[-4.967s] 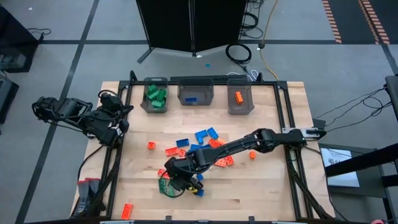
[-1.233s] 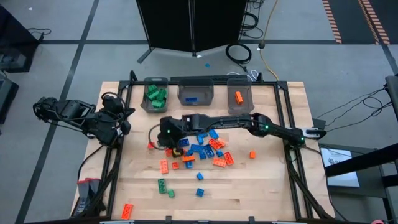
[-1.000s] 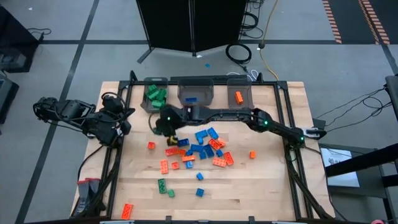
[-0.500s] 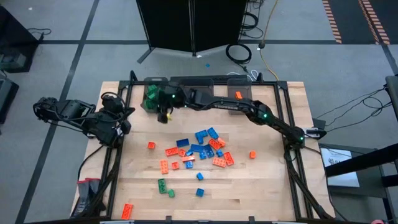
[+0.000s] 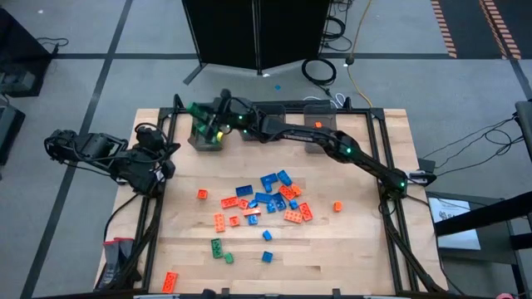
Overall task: Sort blocks
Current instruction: Put the green game piece into the left black bin
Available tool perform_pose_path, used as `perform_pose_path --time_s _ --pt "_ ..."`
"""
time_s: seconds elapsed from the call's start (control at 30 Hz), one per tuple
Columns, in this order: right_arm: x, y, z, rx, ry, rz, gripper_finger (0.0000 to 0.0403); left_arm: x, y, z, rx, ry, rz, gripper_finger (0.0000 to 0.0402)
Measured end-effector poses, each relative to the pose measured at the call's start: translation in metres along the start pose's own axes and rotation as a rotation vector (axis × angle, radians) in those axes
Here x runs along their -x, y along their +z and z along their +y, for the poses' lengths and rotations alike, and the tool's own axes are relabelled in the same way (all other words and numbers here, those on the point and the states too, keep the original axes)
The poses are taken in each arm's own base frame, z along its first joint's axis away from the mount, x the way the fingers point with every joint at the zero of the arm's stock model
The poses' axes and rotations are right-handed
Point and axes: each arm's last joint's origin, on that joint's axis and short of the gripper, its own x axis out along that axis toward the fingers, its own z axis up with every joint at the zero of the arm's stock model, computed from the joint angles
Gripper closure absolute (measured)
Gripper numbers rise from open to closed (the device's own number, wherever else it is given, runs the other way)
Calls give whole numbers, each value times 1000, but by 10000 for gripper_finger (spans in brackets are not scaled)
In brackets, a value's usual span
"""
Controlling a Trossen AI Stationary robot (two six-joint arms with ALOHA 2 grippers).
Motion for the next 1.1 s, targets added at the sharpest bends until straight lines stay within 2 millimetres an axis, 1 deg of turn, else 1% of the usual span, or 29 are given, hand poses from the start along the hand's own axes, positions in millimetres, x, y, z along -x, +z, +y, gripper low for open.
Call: perform_pose_path --time_s 0.17,0.23,0.33,0.4,0.6,0.77,0.93,1.1 --pt "-4 -21 -13 -110 -59 32 283 0 0 0 -1 6 -5 402" --pt "-6 -34 -16 -134 -67 62 283 0 0 0 -7 7 -7 402" --pt "-6 -53 -18 -169 -84 153 283 0 0 0 -7 10 -9 402" --pt "-6 -60 -18 -194 -93 207 283 0 0 0 -8 10 -9 402" --pt "-3 -70 -16 -209 -108 305 283 0 0 0 -9 10 -9 402" --pt "-1 -75 -18 -310 -161 354 283 0 0 0 -9 11 -10 402" --pt "1 -79 -20 -346 -206 385 283 0 0 0 -9 15 -13 402" --pt "2 -81 -27 -408 -236 406 283 0 0 0 -8 15 -13 402"
